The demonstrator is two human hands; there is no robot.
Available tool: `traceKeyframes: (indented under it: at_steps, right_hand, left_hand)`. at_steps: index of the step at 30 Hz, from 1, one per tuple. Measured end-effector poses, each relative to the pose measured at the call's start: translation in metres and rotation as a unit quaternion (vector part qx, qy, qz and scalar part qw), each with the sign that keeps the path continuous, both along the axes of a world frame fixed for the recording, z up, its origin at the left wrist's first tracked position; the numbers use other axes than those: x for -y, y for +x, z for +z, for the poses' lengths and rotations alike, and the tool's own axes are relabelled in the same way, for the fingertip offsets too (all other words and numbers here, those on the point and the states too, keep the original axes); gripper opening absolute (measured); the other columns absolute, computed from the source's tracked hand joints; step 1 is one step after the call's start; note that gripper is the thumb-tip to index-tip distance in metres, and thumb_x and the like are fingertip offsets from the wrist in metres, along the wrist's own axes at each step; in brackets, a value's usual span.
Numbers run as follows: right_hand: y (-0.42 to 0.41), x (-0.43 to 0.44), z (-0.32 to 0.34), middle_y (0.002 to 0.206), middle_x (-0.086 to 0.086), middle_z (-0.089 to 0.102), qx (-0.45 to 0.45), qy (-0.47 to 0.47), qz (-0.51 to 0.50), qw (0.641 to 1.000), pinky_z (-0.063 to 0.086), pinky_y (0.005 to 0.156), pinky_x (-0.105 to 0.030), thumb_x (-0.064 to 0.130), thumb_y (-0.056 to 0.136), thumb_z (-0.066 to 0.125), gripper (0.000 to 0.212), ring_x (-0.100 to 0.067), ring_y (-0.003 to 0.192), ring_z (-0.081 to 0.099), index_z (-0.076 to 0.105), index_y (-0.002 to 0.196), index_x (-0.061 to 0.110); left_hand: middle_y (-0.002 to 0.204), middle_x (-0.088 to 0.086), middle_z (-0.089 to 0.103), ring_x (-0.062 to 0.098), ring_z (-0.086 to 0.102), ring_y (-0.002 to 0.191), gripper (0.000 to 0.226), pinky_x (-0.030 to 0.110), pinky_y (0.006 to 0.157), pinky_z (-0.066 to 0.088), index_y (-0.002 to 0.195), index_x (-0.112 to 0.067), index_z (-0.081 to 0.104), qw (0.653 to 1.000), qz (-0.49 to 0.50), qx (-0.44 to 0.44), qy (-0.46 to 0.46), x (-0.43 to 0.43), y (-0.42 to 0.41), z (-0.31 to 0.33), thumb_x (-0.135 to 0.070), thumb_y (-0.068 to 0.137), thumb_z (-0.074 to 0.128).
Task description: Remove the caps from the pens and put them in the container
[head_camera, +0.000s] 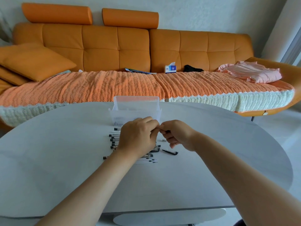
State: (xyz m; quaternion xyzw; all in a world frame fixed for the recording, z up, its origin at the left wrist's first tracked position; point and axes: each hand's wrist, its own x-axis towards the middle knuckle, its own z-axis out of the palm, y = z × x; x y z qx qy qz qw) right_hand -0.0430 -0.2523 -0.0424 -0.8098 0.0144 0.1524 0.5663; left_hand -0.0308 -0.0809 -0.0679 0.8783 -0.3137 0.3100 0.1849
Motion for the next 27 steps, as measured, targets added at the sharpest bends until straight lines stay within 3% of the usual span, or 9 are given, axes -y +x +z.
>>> traceKeyframes:
  at_steps: [3,6,9,13,15,18,20,23,27]
  right_hand:
    - [-0.001,-0.004,-0.005,0.056,0.003,0.04,0.144,-0.13,0.001,0.981,0.038,0.055,-0.03,0.015,0.096,0.047,0.028,-0.014,0.053,0.035,0.054,0.069,0.018]
    - [-0.001,-0.006,-0.007,0.051,0.014,0.045,0.298,-0.228,0.017,0.927,0.033,0.053,-0.017,0.015,0.095,0.054,0.026,-0.006,0.052,0.042,0.061,0.072,0.024]
    - [-0.001,-0.006,-0.006,0.07,0.018,0.06,0.428,-0.27,0.028,0.862,0.038,0.06,-0.007,0.013,0.092,0.063,0.016,0.007,0.065,0.053,0.073,0.081,0.019]
    - [0.003,-0.005,-0.004,0.077,0.01,0.07,0.483,-0.281,0.039,0.828,0.039,0.062,-0.005,0.014,0.088,0.071,0.009,0.01,0.065,0.054,0.078,0.084,0.017]
    - [0.003,-0.006,-0.003,0.078,0.011,0.07,0.47,-0.287,0.049,0.833,0.041,0.063,-0.008,0.017,0.089,0.071,0.008,0.006,0.064,0.054,0.078,0.084,0.019]
    - [0.001,-0.009,-0.005,0.074,0.014,0.064,0.426,-0.269,0.04,0.863,0.041,0.061,-0.012,0.015,0.089,0.068,0.01,-0.001,0.064,0.055,0.074,0.082,0.019]
    - [-0.001,-0.012,-0.006,0.067,0.014,0.058,0.373,-0.246,0.033,0.894,0.038,0.059,-0.014,0.012,0.09,0.063,0.015,-0.003,0.063,0.052,0.069,0.078,0.017]
    - [-0.002,-0.018,-0.006,0.051,0.015,0.045,0.28,-0.192,0.029,0.94,0.032,0.051,-0.015,0.01,0.095,0.052,0.02,-0.003,0.051,0.042,0.06,0.076,0.011]
    - [0.001,-0.023,-0.007,0.061,0.007,0.041,0.182,-0.116,0.019,0.976,0.031,0.053,-0.025,0.013,0.098,0.045,0.031,-0.006,0.049,0.033,0.048,0.067,0.017]
  left_hand:
    - [0.075,-0.015,0.064,0.005,0.056,0.07,0.014,0.024,0.059,0.041,0.081,-0.032,0.065,0.962,0.034,-0.249,-0.105,0.001,0.0,0.007,-0.036,0.091,0.057]
    - [0.072,-0.007,0.066,0.002,0.053,0.054,0.014,0.026,0.058,0.04,0.078,-0.022,0.069,0.852,-0.025,-0.455,-0.258,-0.003,0.003,0.015,-0.023,0.09,0.062]
    - [0.07,0.001,0.062,0.012,0.037,0.044,0.015,0.02,0.046,0.03,0.078,-0.013,0.068,0.784,-0.049,-0.53,-0.319,-0.01,0.004,0.018,-0.016,0.092,0.06]
    - [0.068,0.0,0.062,0.014,0.036,0.044,0.016,0.018,0.042,0.028,0.079,-0.013,0.067,0.773,-0.053,-0.545,-0.321,-0.016,0.005,0.019,-0.014,0.092,0.058]
    - [0.069,-0.002,0.063,0.015,0.04,0.048,0.017,0.021,0.048,0.033,0.077,-0.015,0.067,0.788,-0.053,-0.531,-0.309,-0.017,0.005,0.019,-0.015,0.092,0.059]
    - [0.07,-0.019,0.063,0.007,0.055,0.066,0.014,0.026,0.063,0.043,0.076,-0.031,0.065,0.91,-0.002,-0.378,-0.172,-0.018,0.002,0.015,-0.031,0.09,0.061]
    - [0.077,-0.023,0.063,0.003,0.056,0.073,0.009,0.023,0.061,0.043,0.081,-0.035,0.064,0.969,0.036,-0.233,-0.08,-0.02,-0.002,0.011,-0.036,0.089,0.061]
    - [0.078,-0.015,0.064,0.007,0.056,0.071,0.005,0.024,0.052,0.042,0.082,-0.031,0.065,0.997,0.004,-0.065,-0.033,-0.024,0.0,0.007,-0.03,0.086,0.063]
    - [0.074,-0.013,0.062,0.01,0.056,0.067,0.005,0.022,0.049,0.039,0.081,-0.029,0.066,1.0,-0.026,0.0,-0.015,-0.028,0.006,0.007,-0.028,0.085,0.065]
